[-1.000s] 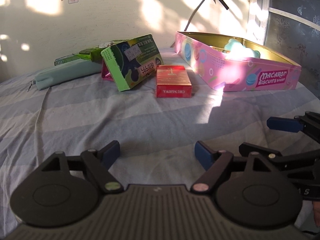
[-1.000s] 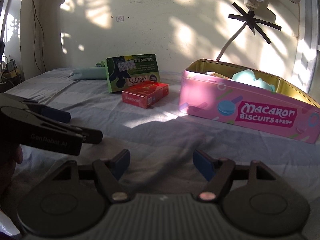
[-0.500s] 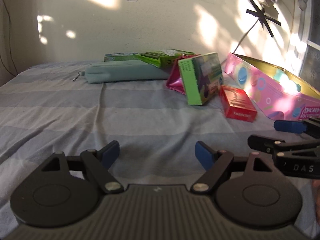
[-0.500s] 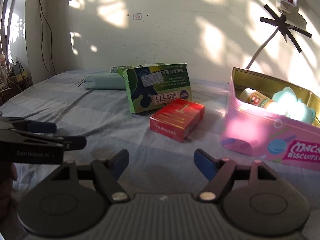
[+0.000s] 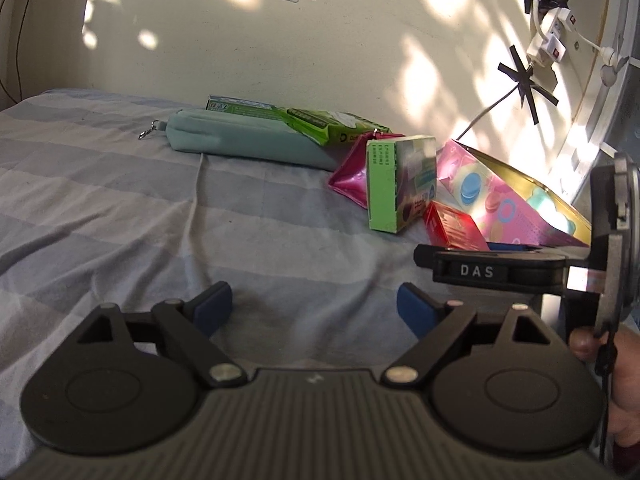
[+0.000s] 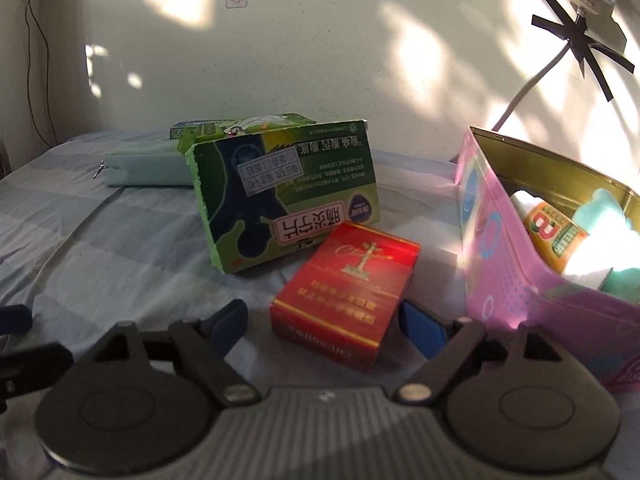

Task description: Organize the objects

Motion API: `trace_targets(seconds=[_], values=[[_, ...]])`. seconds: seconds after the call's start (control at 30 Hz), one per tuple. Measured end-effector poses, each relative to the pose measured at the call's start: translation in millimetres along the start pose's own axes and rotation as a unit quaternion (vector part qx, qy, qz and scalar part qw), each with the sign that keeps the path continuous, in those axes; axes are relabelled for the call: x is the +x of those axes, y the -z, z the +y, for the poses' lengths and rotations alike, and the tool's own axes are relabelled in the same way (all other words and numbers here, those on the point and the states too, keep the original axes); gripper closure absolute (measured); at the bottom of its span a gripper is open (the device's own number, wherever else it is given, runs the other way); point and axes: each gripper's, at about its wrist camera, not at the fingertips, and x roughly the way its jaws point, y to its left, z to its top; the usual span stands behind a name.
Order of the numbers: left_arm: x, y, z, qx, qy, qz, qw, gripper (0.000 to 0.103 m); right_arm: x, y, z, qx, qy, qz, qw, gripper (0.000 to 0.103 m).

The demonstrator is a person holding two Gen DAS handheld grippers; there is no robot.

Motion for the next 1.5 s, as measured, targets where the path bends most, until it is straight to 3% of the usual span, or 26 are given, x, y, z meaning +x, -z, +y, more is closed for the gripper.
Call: trace_targets(seconds=[0.07,0.13,0.23,0.37,0.53,0.67,0.77,0.83,0.97,1.0,1.07,1.2,1.3,1.4,1.43,1.5], values=[[0,0,1,-0.001,0.002,0.0,1.0,0.011,2,-1,-4,0.016,-0.004,0.001,1.0,0.021],[0,0,1,-0.001,0.003,0.0,1.0,0.011,1,0,-10,0.037,-0.008,-0.002,0.999,0.032],[0,0,0,0.002,0.002,0.001,1.0,0.01,-5,4,-16,0.048,-0.023,-0.007,0.999,0.035],[1,-1,0,0.001,0.002,0.001,1.0,0.01,-22,16,-16,0.019,-0.051,-0.005,0.998,0.036],[1,-1,-1,0.004,0.008,0.004,1.0,0.01,-68,49,-22,-0.057,-0.123,-0.002,0.991,0.036],[2,-1,-3,0.012,0.023,0.011,0.9996,0.01,-108,81,-43,-0.085,-0.144,0.008,0.986,0.037],[4,0,-15,0.035,0.032,0.024,0.9986,0.011,-133,101,-68,-0.079,-0.134,0.006,0.988,0.038],[6,0,-29,0.05,0.055,0.035,0.9966,0.011,-146,114,-88,-0.07,-0.089,-0.003,0.994,0.022],[13,0,-71,0.078,0.132,0.056,0.9866,0.011,-155,128,-129,-0.019,0.023,-0.015,0.999,0.026],[14,-1,-83,0.088,0.147,0.058,0.9835,0.012,-157,131,-143,0.014,0.031,-0.018,0.999,0.027],[20,-3,-102,0.101,0.167,0.064,0.9787,0.012,-164,134,-155,0.052,-0.006,-0.033,0.998,0.027],[37,-7,-121,0.118,0.18,0.086,0.9727,0.016,-169,133,-134,0.033,-0.075,-0.054,0.995,0.027],[51,-7,-121,0.112,0.185,0.12,0.969,0.032,-162,128,-102,0.006,-0.109,-0.054,0.993,0.03],[58,-4,-120,0.092,0.2,0.15,0.9639,0.044,-147,122,-78,-0.021,-0.108,-0.047,0.993,0.04],[57,-2,-122,0.093,0.202,0.15,0.9634,0.046,-142,120,-73,-0.027,-0.103,-0.044,0.993,0.048],[53,1,-130,0.102,0.209,0.156,0.96,0.047,-136,118,-70,-0.029,-0.094,-0.043,0.994,0.052]])
